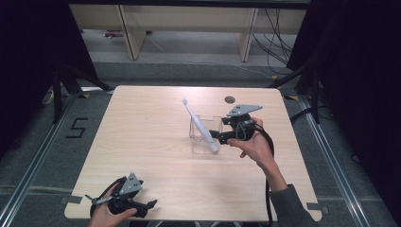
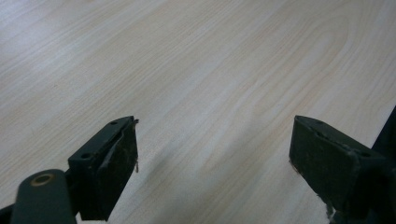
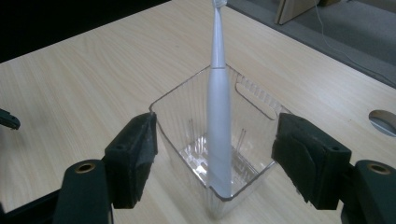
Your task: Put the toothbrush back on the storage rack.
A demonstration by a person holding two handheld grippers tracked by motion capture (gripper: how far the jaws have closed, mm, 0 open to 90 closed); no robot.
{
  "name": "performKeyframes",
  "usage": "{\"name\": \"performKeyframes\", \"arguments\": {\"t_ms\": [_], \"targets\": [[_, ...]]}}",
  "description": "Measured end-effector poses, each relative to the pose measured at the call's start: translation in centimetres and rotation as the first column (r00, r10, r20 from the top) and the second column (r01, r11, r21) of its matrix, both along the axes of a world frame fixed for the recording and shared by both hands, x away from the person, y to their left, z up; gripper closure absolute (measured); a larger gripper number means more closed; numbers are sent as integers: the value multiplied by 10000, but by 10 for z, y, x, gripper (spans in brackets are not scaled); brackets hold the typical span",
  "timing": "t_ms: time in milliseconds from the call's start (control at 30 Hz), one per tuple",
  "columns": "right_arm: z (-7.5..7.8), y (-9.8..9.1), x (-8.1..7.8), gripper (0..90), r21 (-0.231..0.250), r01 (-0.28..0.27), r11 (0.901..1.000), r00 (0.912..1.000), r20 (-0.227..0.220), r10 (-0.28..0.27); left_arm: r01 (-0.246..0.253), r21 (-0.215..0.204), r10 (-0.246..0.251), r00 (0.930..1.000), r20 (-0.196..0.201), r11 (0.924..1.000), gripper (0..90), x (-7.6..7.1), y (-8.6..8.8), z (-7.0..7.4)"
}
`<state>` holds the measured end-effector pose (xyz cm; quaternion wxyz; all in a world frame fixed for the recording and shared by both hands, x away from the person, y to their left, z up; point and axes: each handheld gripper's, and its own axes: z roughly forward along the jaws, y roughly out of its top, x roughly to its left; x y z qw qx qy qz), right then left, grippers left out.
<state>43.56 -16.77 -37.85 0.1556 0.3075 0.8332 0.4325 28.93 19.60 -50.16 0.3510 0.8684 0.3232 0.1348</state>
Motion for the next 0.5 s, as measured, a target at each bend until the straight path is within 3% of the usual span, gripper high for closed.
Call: {"name": "performKeyframes", "arguments": {"t_ms": [167, 200, 300, 333, 433, 467, 500], "targets": [[-4, -5, -7, 302, -136, 263, 9996, 9996, -33, -263, 39, 21, -39, 10000, -13, 10000, 148, 0, 0, 0], [-5, -5, -10, 302, -38, 284, 9996, 9993, -248, -284, 33, 34, -33, 10000, -6, 10000, 148, 0, 0, 0], [-7, -11, -12, 302, -94, 229, 9997, 9997, 52, -228, 17, 20, -17, 10000, -19, 10000, 148, 0, 0, 0], [-7, -12, -15, 302, -48, 444, 9990, 9990, -73, -444, 32, 66, -31, 10000, -12, 10000, 148, 0, 0, 0], [-9, -18, -18, 297, -78, 448, 9990, 9989, 155, -446, 15, 9, -14, 10000, -26, 10000, 148, 0, 0, 0], [-10, -19, -20, 296, -49, 513, 9987, 9987, -62, -513, -89, -39, 89, 9999, -66, 10000, 148, -1, -1, 0], [-12, -21, -21, 296, -26, 488, 9988, 9988, 75, -487, -85, -45, 85, 9999, -61, 10000, 148, -1, -1, 0]]}}
